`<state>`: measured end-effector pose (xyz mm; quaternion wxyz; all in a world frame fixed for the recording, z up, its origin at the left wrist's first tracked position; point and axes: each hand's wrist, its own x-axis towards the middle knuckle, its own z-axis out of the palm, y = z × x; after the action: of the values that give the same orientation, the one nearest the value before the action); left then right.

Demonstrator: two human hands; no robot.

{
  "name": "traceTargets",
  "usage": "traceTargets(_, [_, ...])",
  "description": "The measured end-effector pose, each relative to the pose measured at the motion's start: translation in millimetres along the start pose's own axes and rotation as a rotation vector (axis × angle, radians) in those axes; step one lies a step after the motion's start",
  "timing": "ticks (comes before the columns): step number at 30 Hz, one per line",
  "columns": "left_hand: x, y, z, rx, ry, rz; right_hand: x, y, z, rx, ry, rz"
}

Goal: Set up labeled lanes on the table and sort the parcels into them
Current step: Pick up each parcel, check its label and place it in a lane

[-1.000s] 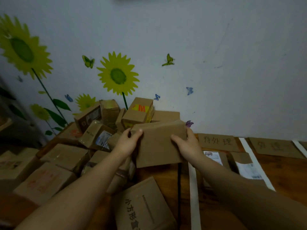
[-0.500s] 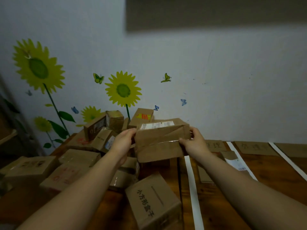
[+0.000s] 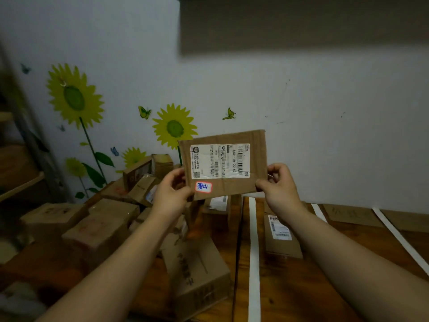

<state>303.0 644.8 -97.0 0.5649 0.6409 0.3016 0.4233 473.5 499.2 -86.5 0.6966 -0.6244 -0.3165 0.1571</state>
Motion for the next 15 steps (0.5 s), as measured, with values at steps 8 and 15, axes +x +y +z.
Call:
traceTargets(8, [-19, 14, 17, -0.064, -0.110, 0.013, -30, 4, -26, -0.042, -0.040, 0.002])
traceTargets(15, [-5, 15, 40, 0.000, -0.263, 0.012, -41, 11, -52, -0.106, 0.116, 0.052])
